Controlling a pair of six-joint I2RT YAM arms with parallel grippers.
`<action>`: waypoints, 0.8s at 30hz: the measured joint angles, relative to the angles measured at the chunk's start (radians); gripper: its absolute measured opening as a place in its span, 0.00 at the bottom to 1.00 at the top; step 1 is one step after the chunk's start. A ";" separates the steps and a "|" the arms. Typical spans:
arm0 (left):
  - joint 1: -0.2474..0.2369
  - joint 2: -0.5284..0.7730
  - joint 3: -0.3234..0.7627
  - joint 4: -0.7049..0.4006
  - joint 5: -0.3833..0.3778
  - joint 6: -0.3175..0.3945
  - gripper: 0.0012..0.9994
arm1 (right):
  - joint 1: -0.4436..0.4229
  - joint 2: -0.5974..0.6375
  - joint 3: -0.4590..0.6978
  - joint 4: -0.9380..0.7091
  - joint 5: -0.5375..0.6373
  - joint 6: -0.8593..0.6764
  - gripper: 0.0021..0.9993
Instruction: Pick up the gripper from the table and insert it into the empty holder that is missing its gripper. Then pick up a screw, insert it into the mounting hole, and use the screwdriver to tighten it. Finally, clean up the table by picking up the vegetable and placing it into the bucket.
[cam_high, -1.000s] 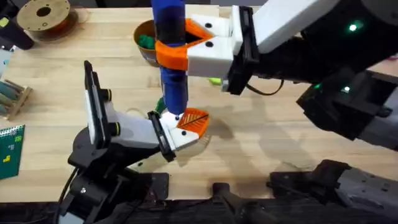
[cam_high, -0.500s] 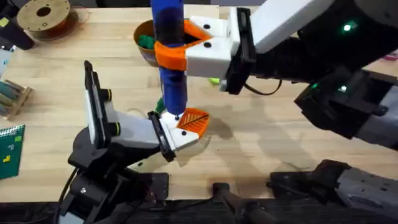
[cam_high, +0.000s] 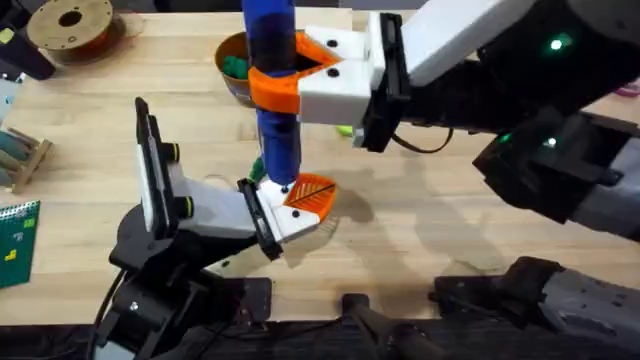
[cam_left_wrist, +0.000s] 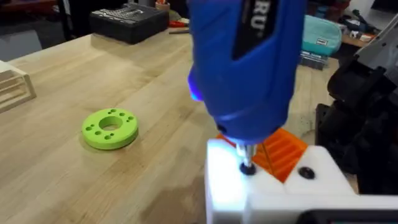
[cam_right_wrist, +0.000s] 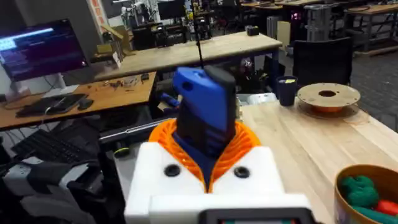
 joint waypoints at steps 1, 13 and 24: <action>0.000 0.000 0.000 0.000 0.000 0.000 0.01 | 0.000 0.000 0.000 0.000 0.000 0.000 0.03; 0.000 0.000 0.000 0.000 0.000 0.000 0.01 | 0.000 0.000 0.000 0.005 0.000 0.000 0.03; 0.000 0.000 0.000 0.000 0.000 0.000 0.01 | -0.038 -0.009 -0.004 0.299 -0.008 0.084 0.03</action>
